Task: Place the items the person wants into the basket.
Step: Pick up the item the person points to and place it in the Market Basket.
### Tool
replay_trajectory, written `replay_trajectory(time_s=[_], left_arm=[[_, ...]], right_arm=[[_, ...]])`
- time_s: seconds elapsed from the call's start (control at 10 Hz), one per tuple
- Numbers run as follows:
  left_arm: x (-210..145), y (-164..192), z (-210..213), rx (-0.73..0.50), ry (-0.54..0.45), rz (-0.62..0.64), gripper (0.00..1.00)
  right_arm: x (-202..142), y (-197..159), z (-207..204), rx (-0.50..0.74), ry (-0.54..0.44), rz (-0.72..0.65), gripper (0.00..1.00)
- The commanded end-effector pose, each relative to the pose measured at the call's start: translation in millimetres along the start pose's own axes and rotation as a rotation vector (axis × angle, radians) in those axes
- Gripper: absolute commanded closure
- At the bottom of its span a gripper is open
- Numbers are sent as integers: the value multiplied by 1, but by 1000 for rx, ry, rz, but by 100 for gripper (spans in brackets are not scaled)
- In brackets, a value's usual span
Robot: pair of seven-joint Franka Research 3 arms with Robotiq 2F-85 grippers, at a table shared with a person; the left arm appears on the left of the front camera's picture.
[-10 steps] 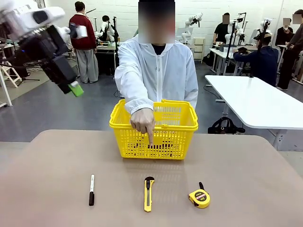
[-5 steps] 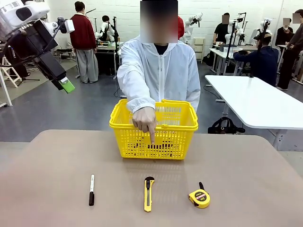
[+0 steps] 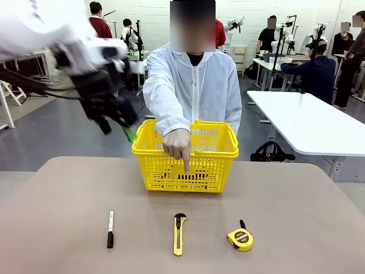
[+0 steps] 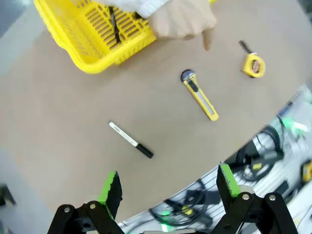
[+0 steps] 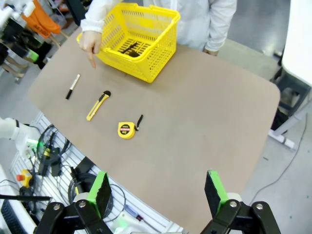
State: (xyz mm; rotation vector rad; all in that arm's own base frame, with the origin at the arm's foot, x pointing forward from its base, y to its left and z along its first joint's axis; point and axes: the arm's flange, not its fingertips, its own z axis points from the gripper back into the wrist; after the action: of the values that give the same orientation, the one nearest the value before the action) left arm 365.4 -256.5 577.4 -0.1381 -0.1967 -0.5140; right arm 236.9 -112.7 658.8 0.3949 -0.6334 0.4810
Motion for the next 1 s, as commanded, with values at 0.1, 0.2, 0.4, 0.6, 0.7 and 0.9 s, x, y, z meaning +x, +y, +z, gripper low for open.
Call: replay_trajectory(time_s=[0.1, 0.2, 0.4, 0.6, 0.7, 0.9], left_arm=[[23, -31, -63, 124, 145, 216, 0], [31, -39, -83, 136, 169, 265, 0], [35, -58, -110, 121, 147, 313, 0], [44, -62, -122, 72, 114, 335, 0], [44, -65, -126, 51, 123, 346, 0], [42, -62, -126, 76, 137, 315, 0]], right_arm=[[-3, 0, -3, 4, 0, 3, 0], [-3, 0, -3, 4, 0, 3, 0], [-3, 0, -3, 4, 0, 3, 0], [-3, 0, -3, 4, 0, 3, 0], [-3, 0, -3, 4, 0, 3, 0], [-3, 0, -3, 4, 0, 3, 0]])
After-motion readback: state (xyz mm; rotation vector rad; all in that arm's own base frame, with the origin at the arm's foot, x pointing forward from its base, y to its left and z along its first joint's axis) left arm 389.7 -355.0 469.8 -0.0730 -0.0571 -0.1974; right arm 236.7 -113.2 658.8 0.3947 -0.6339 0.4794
